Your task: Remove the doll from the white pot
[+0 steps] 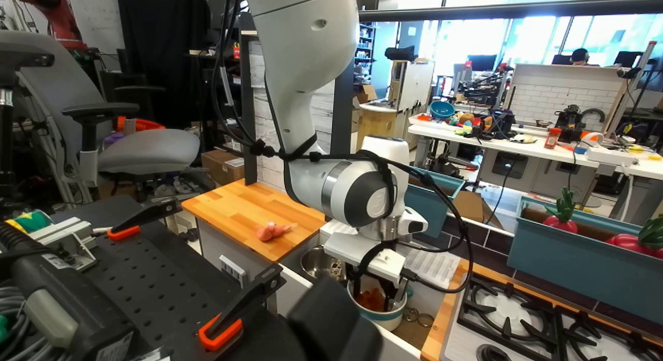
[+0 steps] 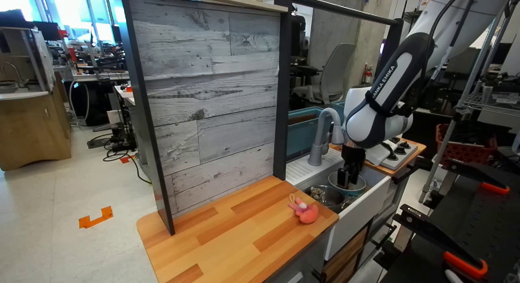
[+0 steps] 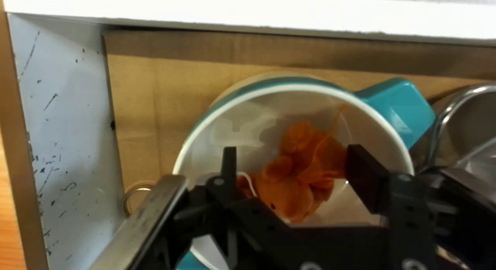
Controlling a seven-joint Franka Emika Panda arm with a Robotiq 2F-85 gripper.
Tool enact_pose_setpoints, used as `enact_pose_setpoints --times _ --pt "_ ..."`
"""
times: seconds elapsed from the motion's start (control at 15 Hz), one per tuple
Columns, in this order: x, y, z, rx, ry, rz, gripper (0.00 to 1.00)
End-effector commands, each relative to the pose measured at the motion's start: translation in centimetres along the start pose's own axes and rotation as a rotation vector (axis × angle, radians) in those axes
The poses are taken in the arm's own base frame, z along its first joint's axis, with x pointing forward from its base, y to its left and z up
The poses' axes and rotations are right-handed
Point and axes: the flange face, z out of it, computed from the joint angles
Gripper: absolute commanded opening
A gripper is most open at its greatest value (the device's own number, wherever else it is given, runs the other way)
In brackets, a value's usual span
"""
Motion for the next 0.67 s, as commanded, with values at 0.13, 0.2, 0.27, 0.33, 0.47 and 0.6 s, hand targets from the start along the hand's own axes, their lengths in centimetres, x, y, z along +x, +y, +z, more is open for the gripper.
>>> enact_pose_setpoints --times 0.13,0.2,0.27,0.33,0.47,0.6 --pt "1.1 0.1 -0.5 0.027 -0.022 0.007 0.27" --pt "1.4 0.5 -0.4 0.018 -0.025 0.018 0.2" --pt "1.7 0.8 -0.5 0.013 -0.029 0.023 0.13" --pt "2.0 1.0 -0.7 0.006 -0.028 0.027 0.05" --pt "2.6 1.3 -1.3 -0.005 -0.029 0.032 0.0" --pt "3.2 1.6 -2.4 -0.001 -0.026 0.044 0.0"
